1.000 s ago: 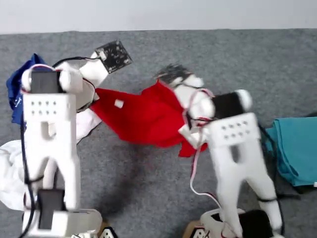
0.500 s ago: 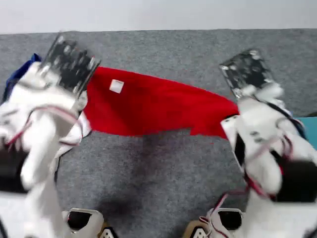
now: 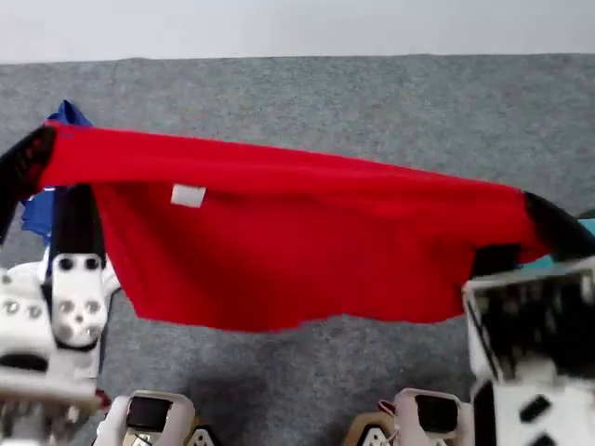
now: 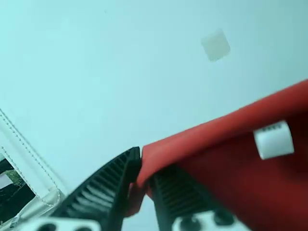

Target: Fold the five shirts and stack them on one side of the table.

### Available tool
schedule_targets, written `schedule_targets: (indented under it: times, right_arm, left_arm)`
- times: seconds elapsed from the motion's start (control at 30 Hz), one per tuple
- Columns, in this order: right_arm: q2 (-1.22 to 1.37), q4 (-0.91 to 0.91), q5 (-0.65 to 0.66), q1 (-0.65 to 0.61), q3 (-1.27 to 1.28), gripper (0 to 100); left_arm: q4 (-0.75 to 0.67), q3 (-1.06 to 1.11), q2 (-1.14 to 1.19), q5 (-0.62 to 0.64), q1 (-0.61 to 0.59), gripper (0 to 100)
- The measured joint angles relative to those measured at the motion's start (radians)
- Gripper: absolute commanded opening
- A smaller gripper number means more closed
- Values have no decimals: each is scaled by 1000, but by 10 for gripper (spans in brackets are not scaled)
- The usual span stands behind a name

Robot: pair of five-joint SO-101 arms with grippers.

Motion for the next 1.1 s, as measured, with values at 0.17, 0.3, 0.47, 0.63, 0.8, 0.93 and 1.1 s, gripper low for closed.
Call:
schedule_targets:
  times: [0.17, 0.3, 0.47, 0.63, 0.8, 0.93, 1.1]
  right_arm:
    - [0, -5, 69, 2, -83, 9]
    - [0, -37, 120, 8, -126, 9]
    - [0, -83, 164, 11, -153, 9]
    - [0, -80, 186, 11, -150, 10]
    - [48, -78, 189, 11, -83, 10]
    - [98, -74, 189, 11, -52, 10]
    - [144, -54, 190, 11, 52, 10]
  left_arm:
    - [37, 48, -77, -86, -2, 3]
    - [41, 86, -149, -144, -2, 3]
    - [41, 100, -204, -153, -2, 3]
    - [41, 118, -204, -153, -37, 2]
    - [41, 181, -172, -153, -112, 2]
    - [41, 198, -130, -153, -126, 2]
    - [41, 325, -74, -153, -126, 2]
